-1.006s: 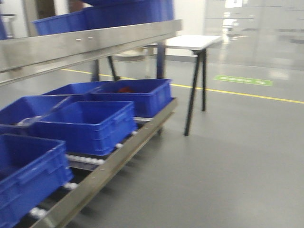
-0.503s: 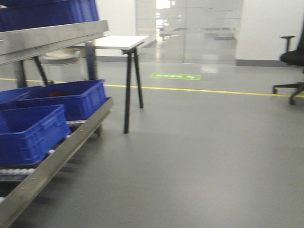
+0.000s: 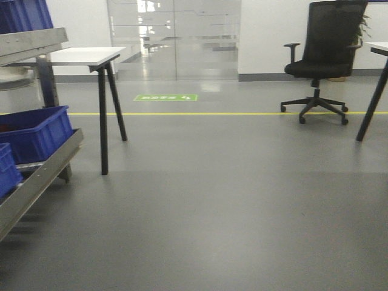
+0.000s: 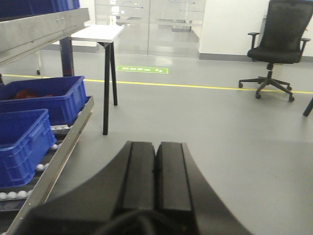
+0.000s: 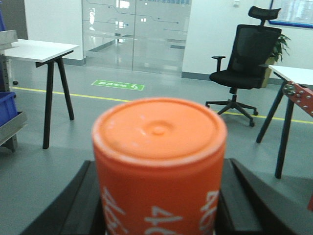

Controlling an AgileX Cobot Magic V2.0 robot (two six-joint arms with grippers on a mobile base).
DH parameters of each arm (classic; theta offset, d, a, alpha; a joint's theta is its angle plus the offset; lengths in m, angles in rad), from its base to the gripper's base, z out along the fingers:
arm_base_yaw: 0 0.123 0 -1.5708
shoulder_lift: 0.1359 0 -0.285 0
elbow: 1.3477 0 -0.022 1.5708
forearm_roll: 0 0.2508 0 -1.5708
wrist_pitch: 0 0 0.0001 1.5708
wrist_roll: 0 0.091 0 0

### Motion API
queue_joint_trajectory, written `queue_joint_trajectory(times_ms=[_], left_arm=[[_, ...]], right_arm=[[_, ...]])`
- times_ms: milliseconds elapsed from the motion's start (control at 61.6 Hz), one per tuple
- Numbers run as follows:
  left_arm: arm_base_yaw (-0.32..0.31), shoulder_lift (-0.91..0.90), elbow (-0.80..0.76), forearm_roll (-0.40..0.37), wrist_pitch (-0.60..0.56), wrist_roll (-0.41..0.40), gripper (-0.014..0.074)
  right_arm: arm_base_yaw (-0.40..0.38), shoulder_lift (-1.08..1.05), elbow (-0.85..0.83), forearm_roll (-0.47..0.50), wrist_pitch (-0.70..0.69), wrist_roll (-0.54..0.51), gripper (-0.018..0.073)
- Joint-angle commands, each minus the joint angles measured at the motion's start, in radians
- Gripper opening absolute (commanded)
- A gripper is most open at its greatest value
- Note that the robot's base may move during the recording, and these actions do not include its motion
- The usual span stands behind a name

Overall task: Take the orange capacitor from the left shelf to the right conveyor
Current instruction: 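Drive the base to the red conveyor while holding the cylinder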

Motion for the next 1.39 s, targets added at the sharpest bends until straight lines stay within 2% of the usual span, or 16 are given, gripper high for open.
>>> queue_joint_trajectory(times_ms=[0,1379], left_arm=[[-0.004,-0.012,-0.004,-0.002,-0.089,-0.002,-0.0127],[-0.004,-0.012,-0.004,-0.002,-0.089,-0.002,-0.0127]], right_arm=[[-0.008,0.013,-0.028,-0.006,-0.089,-0.003,0.0057],[-0.008,0.013,-0.028,-0.006,-0.089,-0.003,0.0057]])
